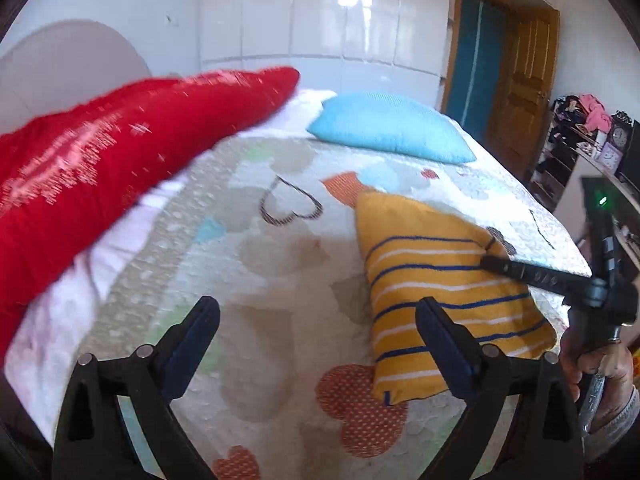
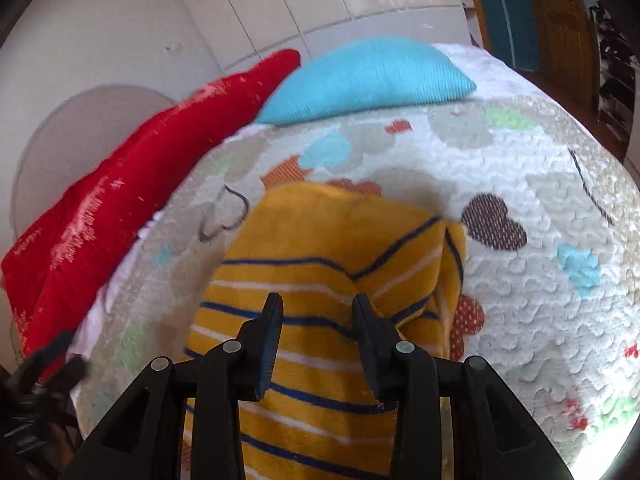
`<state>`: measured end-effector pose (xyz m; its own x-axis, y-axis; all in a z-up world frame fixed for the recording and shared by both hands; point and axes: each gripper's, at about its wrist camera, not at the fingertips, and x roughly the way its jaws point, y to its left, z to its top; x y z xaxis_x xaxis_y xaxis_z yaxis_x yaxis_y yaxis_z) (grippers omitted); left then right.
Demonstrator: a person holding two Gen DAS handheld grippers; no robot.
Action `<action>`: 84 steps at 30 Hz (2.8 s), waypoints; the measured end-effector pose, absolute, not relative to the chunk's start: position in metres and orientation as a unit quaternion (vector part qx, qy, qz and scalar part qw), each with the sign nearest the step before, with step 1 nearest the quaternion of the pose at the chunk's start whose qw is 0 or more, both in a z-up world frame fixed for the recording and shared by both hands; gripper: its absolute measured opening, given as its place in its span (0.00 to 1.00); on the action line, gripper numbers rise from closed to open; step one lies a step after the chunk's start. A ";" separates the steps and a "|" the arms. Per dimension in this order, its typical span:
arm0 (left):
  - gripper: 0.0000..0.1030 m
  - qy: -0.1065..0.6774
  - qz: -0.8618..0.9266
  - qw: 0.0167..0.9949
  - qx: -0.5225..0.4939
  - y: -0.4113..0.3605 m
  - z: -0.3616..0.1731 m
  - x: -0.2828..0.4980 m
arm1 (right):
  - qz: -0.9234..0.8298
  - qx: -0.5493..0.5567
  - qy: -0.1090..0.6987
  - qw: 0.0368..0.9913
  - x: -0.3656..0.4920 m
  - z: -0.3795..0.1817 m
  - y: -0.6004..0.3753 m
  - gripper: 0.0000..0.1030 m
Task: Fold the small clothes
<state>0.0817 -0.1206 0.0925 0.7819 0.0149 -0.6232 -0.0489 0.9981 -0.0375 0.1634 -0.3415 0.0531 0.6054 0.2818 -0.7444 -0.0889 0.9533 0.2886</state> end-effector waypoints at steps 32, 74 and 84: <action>1.00 0.339 0.030 0.940 -0.013 -0.137 0.095 -0.029 | -0.014 0.050 0.415 0.908 0.007 0.034 -0.337 0.63; 1.00 0.408 0.001 0.913 -0.001 -0.166 0.064 -0.038 | -0.069 -0.003 0.408 0.910 -0.040 0.049 -0.326 0.72; 1.00 0.412 -0.010 0.911 0.000 -0.172 0.067 -0.042 | -0.078 -0.001 0.407 0.910 -0.045 0.051 -0.329 0.73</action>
